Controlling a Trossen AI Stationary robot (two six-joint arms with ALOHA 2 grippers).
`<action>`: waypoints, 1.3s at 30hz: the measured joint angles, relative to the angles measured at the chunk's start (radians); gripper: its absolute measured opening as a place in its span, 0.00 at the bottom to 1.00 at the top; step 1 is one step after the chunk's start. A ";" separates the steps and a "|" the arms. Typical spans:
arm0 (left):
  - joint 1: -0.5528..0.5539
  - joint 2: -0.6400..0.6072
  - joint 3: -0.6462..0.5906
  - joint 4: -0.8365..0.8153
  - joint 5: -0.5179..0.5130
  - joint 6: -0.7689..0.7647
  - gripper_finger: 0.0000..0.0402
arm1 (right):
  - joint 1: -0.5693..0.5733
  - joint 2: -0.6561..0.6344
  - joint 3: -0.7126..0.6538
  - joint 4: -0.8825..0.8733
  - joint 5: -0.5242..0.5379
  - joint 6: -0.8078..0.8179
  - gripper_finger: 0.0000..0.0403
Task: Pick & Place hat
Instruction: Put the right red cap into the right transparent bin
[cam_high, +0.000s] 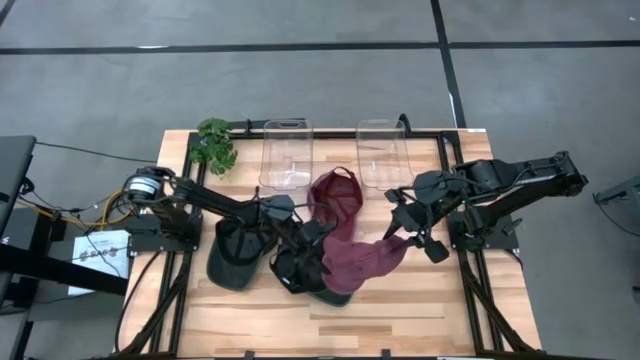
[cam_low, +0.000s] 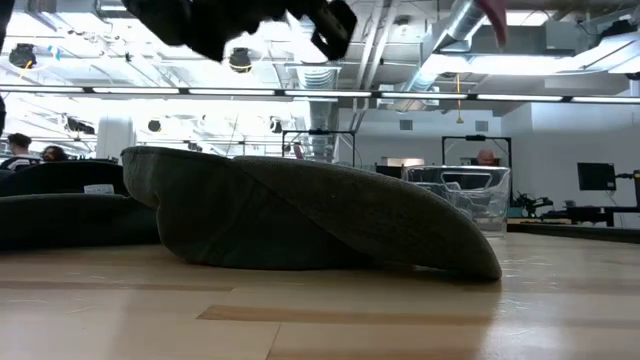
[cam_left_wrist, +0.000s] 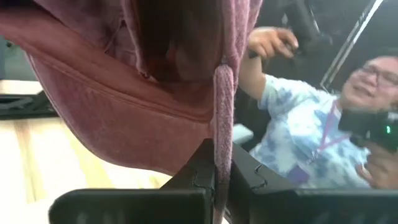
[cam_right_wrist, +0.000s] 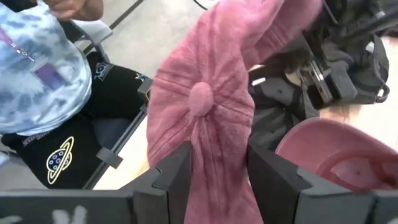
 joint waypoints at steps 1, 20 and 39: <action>-0.007 -0.017 0.000 -0.022 -0.010 0.022 0.03 | 0.000 -0.001 0.000 0.014 -0.002 0.000 0.36; -0.027 -0.081 0.000 -0.154 -0.173 0.115 0.03 | 0.013 0.059 0.000 0.161 -0.129 -0.012 0.43; 0.034 -0.131 0.000 -0.333 -0.304 0.112 0.25 | -0.008 0.053 0.053 -0.004 0.189 -0.020 0.01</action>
